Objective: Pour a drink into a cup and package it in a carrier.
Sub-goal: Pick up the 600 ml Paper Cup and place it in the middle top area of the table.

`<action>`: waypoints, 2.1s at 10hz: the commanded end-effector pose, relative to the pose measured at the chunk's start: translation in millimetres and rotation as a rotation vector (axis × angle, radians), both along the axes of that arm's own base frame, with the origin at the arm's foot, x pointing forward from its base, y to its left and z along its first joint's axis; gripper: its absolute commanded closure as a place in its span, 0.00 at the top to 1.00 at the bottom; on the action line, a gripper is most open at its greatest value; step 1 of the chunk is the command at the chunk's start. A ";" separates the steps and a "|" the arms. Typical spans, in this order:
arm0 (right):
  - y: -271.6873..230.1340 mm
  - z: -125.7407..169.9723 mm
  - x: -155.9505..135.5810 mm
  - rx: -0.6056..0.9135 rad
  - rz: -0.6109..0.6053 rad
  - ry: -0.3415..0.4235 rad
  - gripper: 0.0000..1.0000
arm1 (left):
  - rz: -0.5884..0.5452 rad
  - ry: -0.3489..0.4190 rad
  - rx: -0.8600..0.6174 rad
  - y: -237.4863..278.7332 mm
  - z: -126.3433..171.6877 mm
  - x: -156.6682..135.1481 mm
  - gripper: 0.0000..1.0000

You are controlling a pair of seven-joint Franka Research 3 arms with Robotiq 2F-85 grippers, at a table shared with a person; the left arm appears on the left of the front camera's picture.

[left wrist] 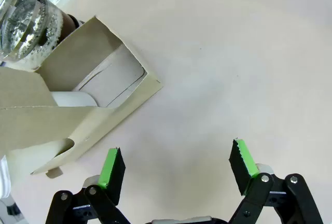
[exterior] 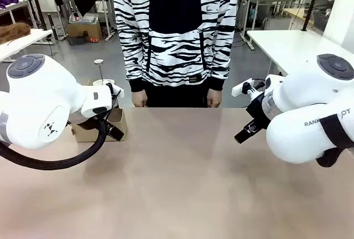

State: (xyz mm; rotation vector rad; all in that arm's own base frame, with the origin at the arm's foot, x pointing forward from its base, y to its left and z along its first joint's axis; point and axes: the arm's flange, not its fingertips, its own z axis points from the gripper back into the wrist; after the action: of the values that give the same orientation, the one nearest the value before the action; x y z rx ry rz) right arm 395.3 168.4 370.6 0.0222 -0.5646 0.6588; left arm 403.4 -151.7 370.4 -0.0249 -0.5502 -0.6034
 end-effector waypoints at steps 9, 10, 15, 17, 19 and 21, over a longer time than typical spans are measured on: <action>0.1 -0.2 0.0 -0.001 0.000 0.000 1.00 | 0.000 0.000 0.000 0.0 0.0 0.0 1.00; -2.8 17.5 8.5 -0.012 -0.053 0.003 1.00 | 0.000 0.000 0.000 0.0 0.0 0.0 1.00; -100.3 154.1 41.4 0.170 -0.002 -0.007 1.00 | 0.000 0.000 0.000 0.0 0.0 0.0 1.00; -195.6 167.7 39.9 0.323 0.151 -0.047 1.00 | 0.000 0.000 0.000 0.0 0.0 0.0 1.00; -269.2 141.5 35.5 0.477 0.296 -0.194 1.00 | 0.000 0.000 0.000 0.0 0.0 0.0 1.00; -311.4 104.1 33.2 0.603 0.343 -0.273 1.00 | 0.000 0.000 0.000 0.0 0.0 0.0 1.00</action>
State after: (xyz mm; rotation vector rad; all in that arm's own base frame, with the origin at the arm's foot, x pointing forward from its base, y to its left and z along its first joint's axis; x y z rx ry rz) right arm 408.7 -135.6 498.2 0.4887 -0.9855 0.7509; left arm 403.5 -151.8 370.2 -0.0239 -0.5499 -0.6033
